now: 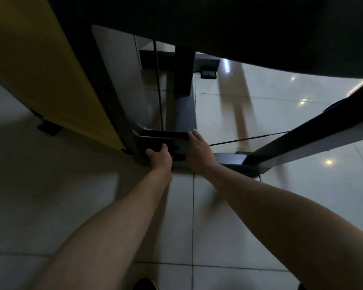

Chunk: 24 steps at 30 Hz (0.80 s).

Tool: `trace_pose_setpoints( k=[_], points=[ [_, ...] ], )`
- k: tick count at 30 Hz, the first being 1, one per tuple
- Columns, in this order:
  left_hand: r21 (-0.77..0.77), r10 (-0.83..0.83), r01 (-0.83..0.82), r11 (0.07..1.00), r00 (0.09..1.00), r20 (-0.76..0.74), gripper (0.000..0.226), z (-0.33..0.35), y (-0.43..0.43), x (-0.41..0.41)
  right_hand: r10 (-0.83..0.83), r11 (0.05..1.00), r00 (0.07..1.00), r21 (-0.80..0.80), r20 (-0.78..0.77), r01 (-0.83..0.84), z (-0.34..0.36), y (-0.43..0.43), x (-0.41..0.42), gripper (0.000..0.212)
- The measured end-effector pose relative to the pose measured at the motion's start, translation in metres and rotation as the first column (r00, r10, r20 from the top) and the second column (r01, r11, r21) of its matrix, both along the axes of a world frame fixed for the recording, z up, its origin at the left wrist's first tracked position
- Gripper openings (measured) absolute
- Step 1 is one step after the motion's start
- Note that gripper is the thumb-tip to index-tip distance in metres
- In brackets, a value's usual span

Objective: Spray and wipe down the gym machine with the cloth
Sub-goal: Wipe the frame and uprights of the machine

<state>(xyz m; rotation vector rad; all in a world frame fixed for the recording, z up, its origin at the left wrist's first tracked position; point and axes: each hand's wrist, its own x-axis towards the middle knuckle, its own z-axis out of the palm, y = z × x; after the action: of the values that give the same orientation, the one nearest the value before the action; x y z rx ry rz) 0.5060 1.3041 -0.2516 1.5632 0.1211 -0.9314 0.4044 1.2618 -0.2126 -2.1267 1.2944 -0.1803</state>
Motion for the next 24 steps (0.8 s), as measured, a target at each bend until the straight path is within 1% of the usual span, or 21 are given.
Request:
trace_pose_setpoints(
  k=[1,3,4,6,7,9,10,12,14,16,17,18,19,21,22,24],
  points=[
    [0.06,-0.074,0.07,0.996,0.996,0.056,0.069,-0.004,0.001,0.0,-0.003,1.0,1.0,-0.008,-0.002,0.003,-0.003,0.0,0.001,0.069],
    [0.127,-0.244,0.226,0.966,0.957,0.156,0.061,-0.006,0.004,-0.01,0.01,1.0,1.0,-0.028,-0.014,-0.01,-0.011,-0.002,0.0,0.072],
    [0.136,-0.303,0.281,0.95,0.936,0.182,0.054,-0.007,0.005,-0.015,0.021,0.999,0.999,-0.04,-0.025,-0.022,-0.013,-0.004,-0.002,0.074],
    [0.114,-0.354,0.336,0.935,0.9,0.252,0.04,-0.006,0.009,-0.019,0.023,0.999,0.999,-0.044,-0.026,-0.024,-0.017,-0.008,-0.005,0.076],
    [0.088,-0.366,0.357,0.93,0.88,0.303,0.035,-0.004,0.012,-0.017,0.007,1.0,1.0,-0.028,-0.015,-0.008,-0.017,-0.008,-0.007,0.077],
    [0.069,-0.375,0.383,0.921,0.827,0.42,0.032,0.001,0.015,-0.006,-0.014,1.0,1.0,-0.026,0.01,0.014,-0.017,-0.007,-0.009,0.08],
    [0.054,-0.329,0.34,0.939,0.839,0.434,0.035,0.006,0.018,0.001,-0.01,0.999,1.0,-0.041,0.012,0.01,-0.016,-0.004,-0.008,0.08],
    [0.02,-0.188,0.198,0.98,0.884,0.429,0.04,0.013,0.019,0.013,-0.012,0.998,1.0,-0.069,0.007,0.013,-0.015,-0.001,-0.006,0.078],
    [0.027,-0.124,0.124,0.992,0.911,0.394,0.042,0.016,0.015,0.016,-0.004,0.996,1.0,-0.092,-0.022,0.002,-0.013,0.0,-0.005,0.071],
    [0.047,-0.17,0.166,0.985,0.895,0.412,0.039,0.015,0.007,0.007,-0.004,0.995,1.0,-0.099,-0.029,0.001,-0.014,-0.005,-0.007,0.068],
    [0.058,-0.232,0.231,0.971,0.868,0.439,0.037,0.015,0.003,-0.002,-0.018,0.995,1.0,-0.102,0.022,0.02,-0.014,-0.007,-0.007,0.068],
    [0.052,-0.292,0.305,0.951,0.828,0.478,0.033,0.015,-0.002,-0.013,-0.045,0.995,0.996,-0.083,0.074,0.051,-0.014,-0.01,-0.009,0.066],
    [0.04,-0.332,0.365,0.93,0.79,0.515,0.027,0.015,-0.006,-0.024,-0.086,0.994,0.983,-0.056,0.164,0.096,-0.016,-0.012,-0.011,0.058],
    [0.024,-0.334,0.389,0.921,0.755,0.565,0.018,0.015,-0.015,-0.046,-0.23,0.972,0.917,0.117,0.326,0.203,-0.017,-0.014,-0.019,0.043],
    [0.044,-0.318,0.366,0.929,0.734,0.6,0.017,0.014,-0.02,-0.053,-0.281,0.955,0.885,0.202,0.371,0.219,-0.019,-0.015,-0.024,0.046],
    [0.096,-0.297,0.325,0.941,0.656,0.693,0.018,0.006,-0.024,-0.062,-0.315,0.93,0.852,0.313,0.418,0.19,-0.024,-0.018,-0.035,0.057]
  ],
)
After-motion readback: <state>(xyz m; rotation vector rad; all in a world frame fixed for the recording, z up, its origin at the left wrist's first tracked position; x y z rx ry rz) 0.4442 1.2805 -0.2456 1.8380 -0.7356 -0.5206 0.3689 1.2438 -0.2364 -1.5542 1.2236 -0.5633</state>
